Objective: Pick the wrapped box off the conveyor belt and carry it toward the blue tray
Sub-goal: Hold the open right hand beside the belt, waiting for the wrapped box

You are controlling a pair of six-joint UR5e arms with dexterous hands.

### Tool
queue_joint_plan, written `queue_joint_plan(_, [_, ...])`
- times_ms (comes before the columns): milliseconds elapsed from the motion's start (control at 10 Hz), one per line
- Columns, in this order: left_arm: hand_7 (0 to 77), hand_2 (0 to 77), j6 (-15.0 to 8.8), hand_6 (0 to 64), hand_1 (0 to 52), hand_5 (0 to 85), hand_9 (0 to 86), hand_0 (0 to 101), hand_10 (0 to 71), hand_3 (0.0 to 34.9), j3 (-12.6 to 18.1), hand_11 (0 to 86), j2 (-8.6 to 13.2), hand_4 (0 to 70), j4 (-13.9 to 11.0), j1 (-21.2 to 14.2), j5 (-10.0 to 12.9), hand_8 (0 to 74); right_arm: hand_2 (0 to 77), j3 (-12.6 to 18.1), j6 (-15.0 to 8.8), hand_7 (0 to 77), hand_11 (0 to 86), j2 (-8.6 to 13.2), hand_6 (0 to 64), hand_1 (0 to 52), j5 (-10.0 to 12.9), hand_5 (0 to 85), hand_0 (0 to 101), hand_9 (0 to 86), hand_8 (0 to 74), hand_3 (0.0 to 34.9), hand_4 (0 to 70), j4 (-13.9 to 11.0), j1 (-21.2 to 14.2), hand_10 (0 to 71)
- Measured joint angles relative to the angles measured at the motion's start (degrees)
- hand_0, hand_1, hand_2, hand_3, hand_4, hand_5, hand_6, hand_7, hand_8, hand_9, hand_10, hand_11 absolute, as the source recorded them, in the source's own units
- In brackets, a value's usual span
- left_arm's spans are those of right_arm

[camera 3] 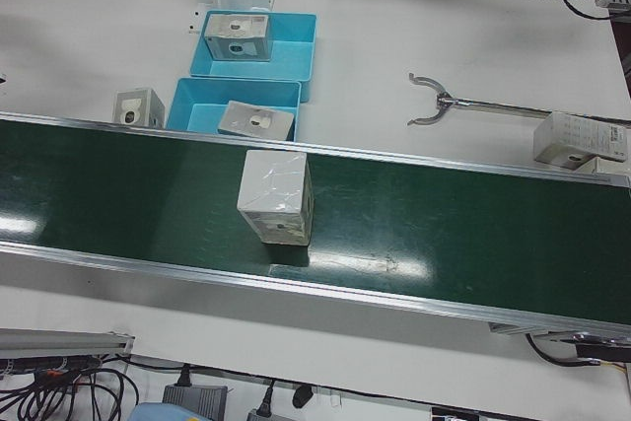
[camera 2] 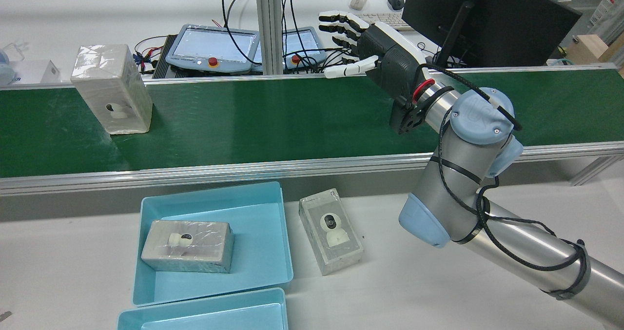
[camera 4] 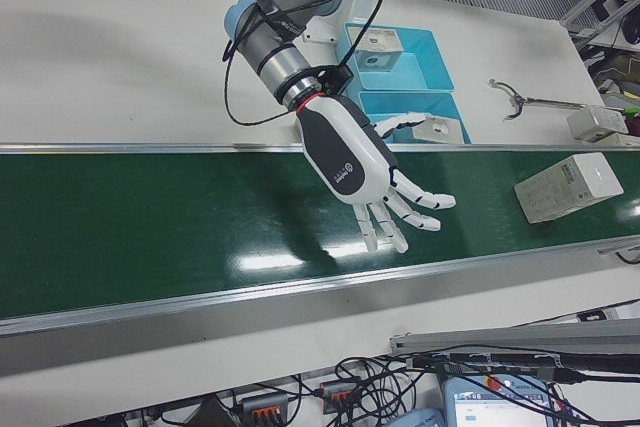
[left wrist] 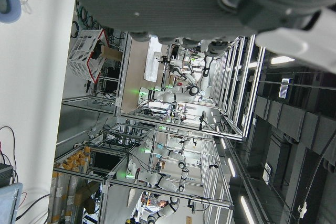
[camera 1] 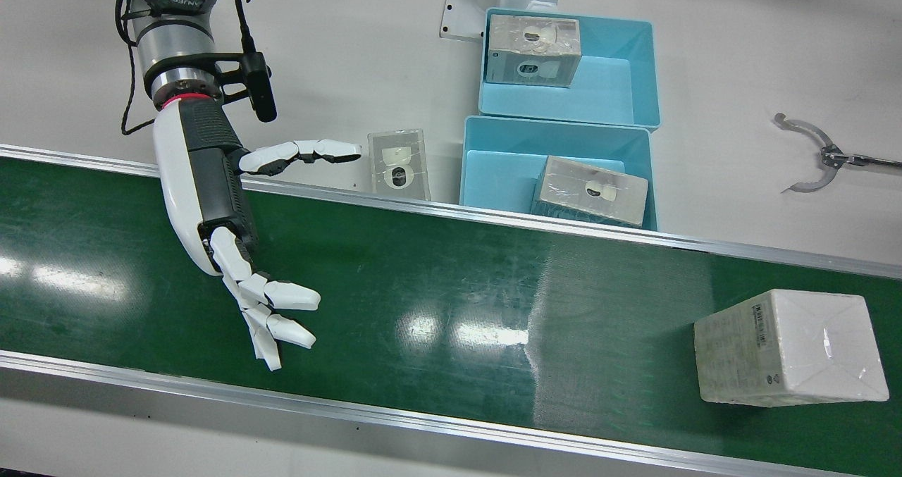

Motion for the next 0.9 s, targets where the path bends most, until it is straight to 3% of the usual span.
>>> queue_joint_plan(400, [0.5, 1.1, 0.0, 0.0, 0.0, 0.5, 0.0, 0, 0.0, 0.0, 0.0, 0.0, 0.0, 0.0, 0.0, 0.0, 0.0, 0.5, 14.7, -3.1, 1.9, 19.6, 3.8, 1.5, 0.0, 10.9, 1.0, 25.6, 43, 8.7, 2.2, 30.0, 7.1, 0.4, -0.1, 2.7])
queue_joint_plan(900, [0.5, 1.1, 0.0, 0.0, 0.0, 0.5, 0.0, 0, 0.0, 0.0, 0.0, 0.0, 0.0, 0.0, 0.0, 0.0, 0.0, 0.5, 15.3, -4.1, 2.1, 20.7, 4.4, 2.3, 0.0, 12.0, 1.2, 26.2, 44, 8.7, 2.2, 30.1, 9.3, 0.5, -0.4, 2.7])
